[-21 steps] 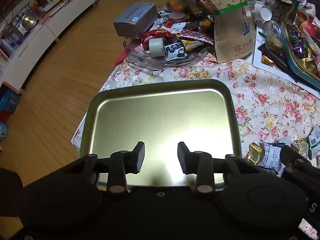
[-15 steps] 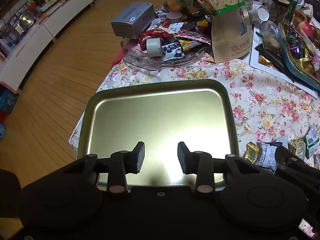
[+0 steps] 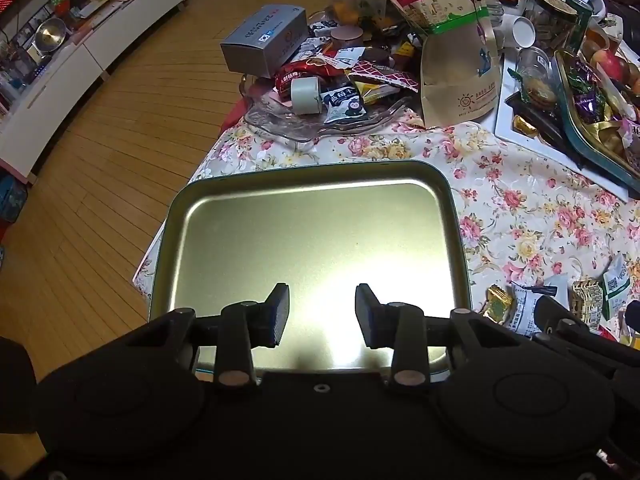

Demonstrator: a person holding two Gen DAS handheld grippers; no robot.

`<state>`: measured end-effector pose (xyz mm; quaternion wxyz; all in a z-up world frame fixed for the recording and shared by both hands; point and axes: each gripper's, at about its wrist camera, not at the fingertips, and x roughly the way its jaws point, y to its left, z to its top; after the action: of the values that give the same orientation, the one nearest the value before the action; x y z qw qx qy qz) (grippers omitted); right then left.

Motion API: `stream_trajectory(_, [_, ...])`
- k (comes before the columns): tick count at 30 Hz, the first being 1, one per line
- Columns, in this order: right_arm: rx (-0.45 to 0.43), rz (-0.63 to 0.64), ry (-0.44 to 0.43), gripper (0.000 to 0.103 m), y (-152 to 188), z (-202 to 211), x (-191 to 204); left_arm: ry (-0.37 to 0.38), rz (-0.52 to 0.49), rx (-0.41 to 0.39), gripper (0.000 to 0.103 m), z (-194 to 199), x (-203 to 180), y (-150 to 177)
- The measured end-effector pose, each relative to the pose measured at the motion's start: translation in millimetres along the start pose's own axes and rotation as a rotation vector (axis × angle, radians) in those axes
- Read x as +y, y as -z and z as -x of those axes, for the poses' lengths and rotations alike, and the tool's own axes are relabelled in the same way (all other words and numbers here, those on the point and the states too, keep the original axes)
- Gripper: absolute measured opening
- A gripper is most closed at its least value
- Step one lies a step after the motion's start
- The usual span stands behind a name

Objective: Organize snacks

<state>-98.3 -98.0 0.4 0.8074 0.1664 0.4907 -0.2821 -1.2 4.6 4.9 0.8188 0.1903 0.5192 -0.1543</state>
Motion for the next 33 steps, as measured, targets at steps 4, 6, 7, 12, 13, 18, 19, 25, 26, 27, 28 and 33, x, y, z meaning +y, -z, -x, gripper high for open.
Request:
stream_trajectory(4, [-0.001, 0.0, 0.001, 0.089, 0.0, 0.0, 0.4, -0.002, -0.006, -0.001, 0.046, 1.0, -0.4, -0.4])
stream_trajectory(6, [0.001, -0.003, 0.003, 0.089, -0.1, -0.1, 0.6, 0.001, -0.004, 0.0, 0.046, 1.0, -0.1, -0.4])
stream_trajectory(7, [0.003, -0.003, 0.003, 0.089, -0.2, -0.2, 0.4, 0.001, -0.003, 0.001, 0.046, 1.1, 0.4, -0.5])
stream_trajectory(12, [0.008, -0.005, 0.003, 0.089, -0.2, -0.7, 0.6, -0.002, -0.001, 0.001, 0.046, 0.7, 1.4, -0.8])
stream_trajectory(13, [0.007, -0.004, 0.004, 0.089, -0.2, -0.7, 0.8, -0.001, -0.001, 0.001, 0.046, 0.9, 1.2, -0.6])
stream_trajectory(18, [0.005, -0.004, 0.007, 0.089, 0.1, -0.6, 0.9, -0.003, -0.007, 0.004, 0.046, 1.1, -0.9, -0.2])
stream_trajectory(19, [0.006, -0.006, 0.006, 0.089, 0.0, -0.6, 0.6, -0.002, -0.006, 0.004, 0.046, 1.0, -1.0, -0.2])
stream_trajectory(25, [0.007, -0.011, 0.012, 0.089, 0.3, -1.5, 1.2, -0.001, -0.006, 0.006, 0.046, 0.8, -0.7, -0.3])
stream_trajectory(26, [0.008, -0.011, 0.011, 0.089, 0.5, -1.5, 1.3, -0.001, -0.005, 0.006, 0.046, 0.8, -0.6, -0.2])
stream_trajectory(27, [0.009, -0.011, 0.01, 0.089, 0.5, -1.6, 1.5, 0.0, -0.006, 0.007, 0.046, 0.8, -0.6, -0.3])
stream_trajectory(28, [0.009, -0.01, 0.009, 0.089, 0.7, -1.7, 2.0, 0.002, -0.005, 0.007, 0.046, 1.0, -0.1, -0.2])
stream_trajectory(33, [0.01, -0.01, 0.01, 0.089, 1.1, -2.0, 2.7, 0.003, -0.004, 0.009, 0.046, 0.9, 0.8, -0.1])
